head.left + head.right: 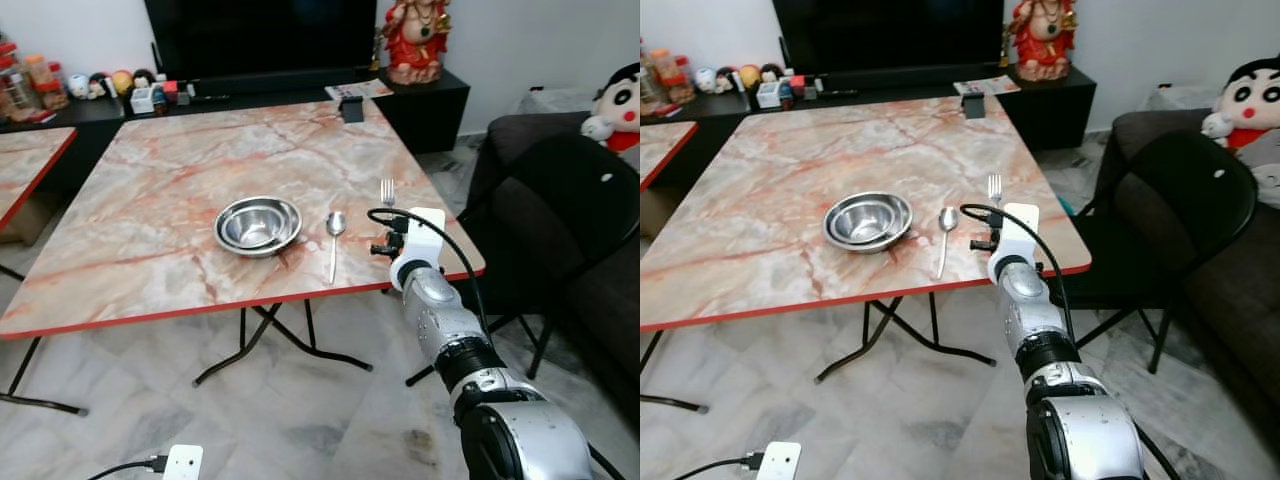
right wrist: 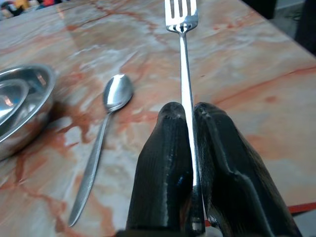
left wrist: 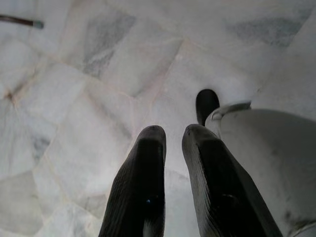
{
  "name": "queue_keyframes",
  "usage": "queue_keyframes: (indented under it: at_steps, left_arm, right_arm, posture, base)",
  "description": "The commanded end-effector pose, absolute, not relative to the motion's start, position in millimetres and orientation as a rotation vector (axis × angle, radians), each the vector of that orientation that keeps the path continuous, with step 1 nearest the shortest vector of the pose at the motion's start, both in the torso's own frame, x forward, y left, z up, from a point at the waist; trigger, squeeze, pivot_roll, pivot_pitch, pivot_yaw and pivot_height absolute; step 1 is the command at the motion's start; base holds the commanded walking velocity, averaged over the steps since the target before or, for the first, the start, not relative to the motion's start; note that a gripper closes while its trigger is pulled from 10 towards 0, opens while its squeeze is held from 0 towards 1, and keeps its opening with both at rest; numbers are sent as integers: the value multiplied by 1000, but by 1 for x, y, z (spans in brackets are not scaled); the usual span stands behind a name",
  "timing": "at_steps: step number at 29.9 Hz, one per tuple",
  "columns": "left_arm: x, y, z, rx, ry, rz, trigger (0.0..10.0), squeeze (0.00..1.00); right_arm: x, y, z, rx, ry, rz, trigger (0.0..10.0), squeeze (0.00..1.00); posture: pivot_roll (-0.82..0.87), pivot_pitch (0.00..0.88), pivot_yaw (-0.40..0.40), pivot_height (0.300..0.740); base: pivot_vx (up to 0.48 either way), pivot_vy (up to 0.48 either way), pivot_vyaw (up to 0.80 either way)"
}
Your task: Setting the table
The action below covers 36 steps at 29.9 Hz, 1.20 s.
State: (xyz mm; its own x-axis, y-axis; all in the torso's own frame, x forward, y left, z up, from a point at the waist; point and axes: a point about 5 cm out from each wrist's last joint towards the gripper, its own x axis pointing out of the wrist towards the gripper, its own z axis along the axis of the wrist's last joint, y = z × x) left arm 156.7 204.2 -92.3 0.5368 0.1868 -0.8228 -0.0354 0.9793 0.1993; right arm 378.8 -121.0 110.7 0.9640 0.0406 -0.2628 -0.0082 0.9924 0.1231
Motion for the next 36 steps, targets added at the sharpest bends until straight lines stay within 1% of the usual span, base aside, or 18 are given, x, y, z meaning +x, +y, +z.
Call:
queue_keyframes:
  at_steps: [1,34,36]
  left_arm:
    - [159,207,-91,169,990,146,10000,0]
    - [159,207,-91,168,991,147,10000,0]
    - [158,206,-91,179,993,130,10000,0]
  right_arm:
    - [381,-120,115,124,251,26,10000,0]
    - [381,-120,115,123,250,27,10000,0]
    - [378,-121,110,97,257,41,10000,0]
  posture:
    - [-22,0,13,732]
    - [-21,0,12,732]
    - [-26,0,7,732]
  base:
    - [270,0,0]
    - [270,0,0]
    - [270,0,0]
